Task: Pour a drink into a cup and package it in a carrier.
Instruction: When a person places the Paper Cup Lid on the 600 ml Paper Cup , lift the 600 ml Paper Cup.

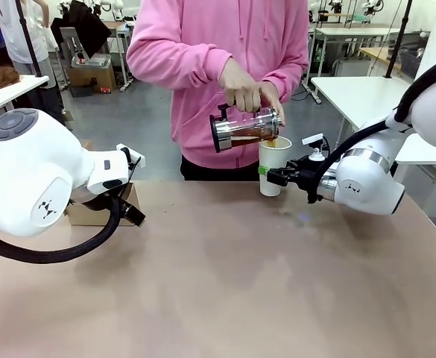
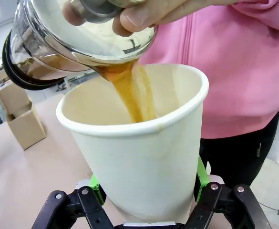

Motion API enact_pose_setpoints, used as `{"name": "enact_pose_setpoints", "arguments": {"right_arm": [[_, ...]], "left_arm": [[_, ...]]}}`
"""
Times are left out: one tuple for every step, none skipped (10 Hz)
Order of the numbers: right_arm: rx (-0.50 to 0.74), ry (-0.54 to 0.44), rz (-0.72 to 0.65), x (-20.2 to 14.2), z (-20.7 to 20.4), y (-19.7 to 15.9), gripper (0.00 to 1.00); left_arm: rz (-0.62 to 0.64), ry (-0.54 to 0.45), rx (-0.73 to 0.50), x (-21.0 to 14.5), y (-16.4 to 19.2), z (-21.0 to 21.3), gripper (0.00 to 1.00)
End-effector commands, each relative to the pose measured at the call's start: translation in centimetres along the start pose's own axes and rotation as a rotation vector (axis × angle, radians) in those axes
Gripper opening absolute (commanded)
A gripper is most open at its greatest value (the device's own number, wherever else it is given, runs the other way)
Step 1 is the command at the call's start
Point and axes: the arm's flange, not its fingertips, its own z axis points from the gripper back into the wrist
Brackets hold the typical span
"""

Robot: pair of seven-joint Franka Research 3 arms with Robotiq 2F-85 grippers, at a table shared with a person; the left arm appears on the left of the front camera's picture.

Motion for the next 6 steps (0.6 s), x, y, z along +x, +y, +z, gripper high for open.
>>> {"name": "enact_pose_setpoints", "arguments": {"right_arm": [[0.0,-0.004,-0.001,0.19,-0.11,0.16,0.81],[0.0,-0.004,-0.001,0.19,-0.11,0.16,0.81],[0.0,-0.004,-0.001,0.19,-0.11,0.16,0.81],[0.0,-0.004,-0.001,0.19,-0.11,0.16,0.81],[0.0,-0.004,-0.001,0.19,-0.11,0.16,0.81],[0.0,-0.004,-0.001,0.19,-0.11,0.16,0.81]], "left_arm": [[0.001,-0.001,-0.001,-0.02,0.0,0.05,1.0],[0.001,-0.001,-0.001,-0.02,0.0,0.05,1.0],[0.001,-0.001,-0.001,-0.02,0.0,0.05,1.0],[0.001,-0.001,-0.001,-0.02,0.0,0.05,1.0],[0.001,-0.001,-0.001,-0.02,0.0,0.05,1.0],[0.001,-0.001,-0.001,-0.02,0.0,0.05,1.0]]}}
